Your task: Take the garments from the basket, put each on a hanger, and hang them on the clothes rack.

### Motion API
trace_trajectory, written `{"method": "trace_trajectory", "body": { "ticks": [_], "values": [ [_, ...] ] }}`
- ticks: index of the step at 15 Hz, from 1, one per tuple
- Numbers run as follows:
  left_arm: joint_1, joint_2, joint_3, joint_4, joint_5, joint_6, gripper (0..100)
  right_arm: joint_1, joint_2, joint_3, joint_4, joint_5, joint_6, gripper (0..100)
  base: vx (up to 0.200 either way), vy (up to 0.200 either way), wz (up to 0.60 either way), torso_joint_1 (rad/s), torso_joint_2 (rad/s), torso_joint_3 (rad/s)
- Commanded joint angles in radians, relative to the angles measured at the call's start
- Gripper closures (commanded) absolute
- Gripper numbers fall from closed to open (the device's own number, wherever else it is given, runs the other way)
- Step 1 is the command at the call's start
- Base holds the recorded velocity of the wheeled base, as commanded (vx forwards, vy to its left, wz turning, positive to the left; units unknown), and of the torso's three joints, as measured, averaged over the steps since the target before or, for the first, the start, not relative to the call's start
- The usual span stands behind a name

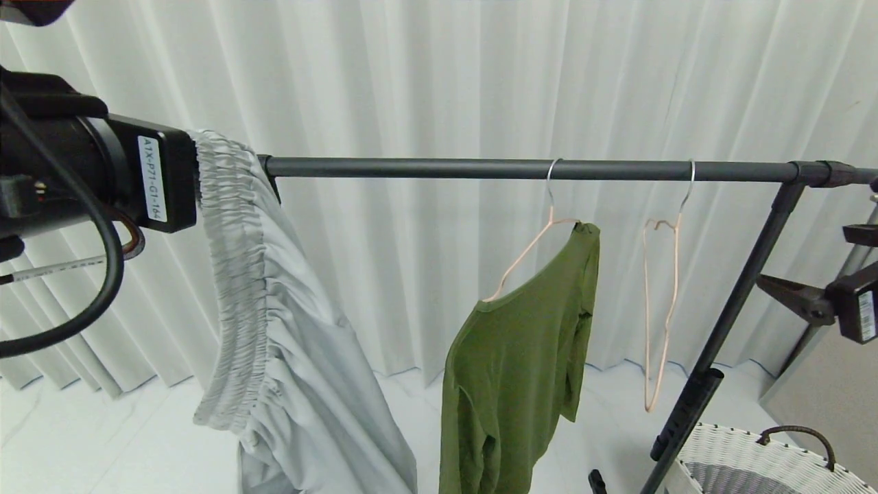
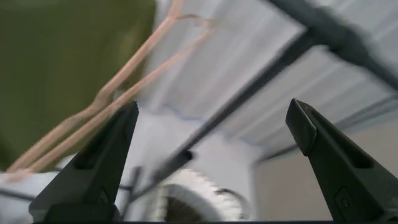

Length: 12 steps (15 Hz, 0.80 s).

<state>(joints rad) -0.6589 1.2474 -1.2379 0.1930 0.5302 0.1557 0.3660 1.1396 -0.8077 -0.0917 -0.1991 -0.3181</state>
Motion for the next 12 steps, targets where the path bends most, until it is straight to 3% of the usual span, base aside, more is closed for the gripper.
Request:
{"method": "trace_trajectory", "body": {
  "ticks": [1,6,12],
  "values": [
    [0.002,-0.042,0.032,-0.003,0.001,0.001,100,0.077,0.109,-0.005,0.0,-0.002,0.085,0,0.0,0.0,0.0,0.0,0.0,0.0],
    [0.051,-0.062,0.044,-0.029,0.002,0.001,100,0.107,0.235,-0.03,0.007,-0.006,0.295,0,0.0,0.0,0.0,0.0,0.0,0.0],
    [0.051,-0.046,0.044,-0.04,0.002,0.001,100,0.057,0.281,0.007,0.015,-0.006,0.307,0,0.0,0.0,0.0,0.0,0.0,0.0]
  ]
}}
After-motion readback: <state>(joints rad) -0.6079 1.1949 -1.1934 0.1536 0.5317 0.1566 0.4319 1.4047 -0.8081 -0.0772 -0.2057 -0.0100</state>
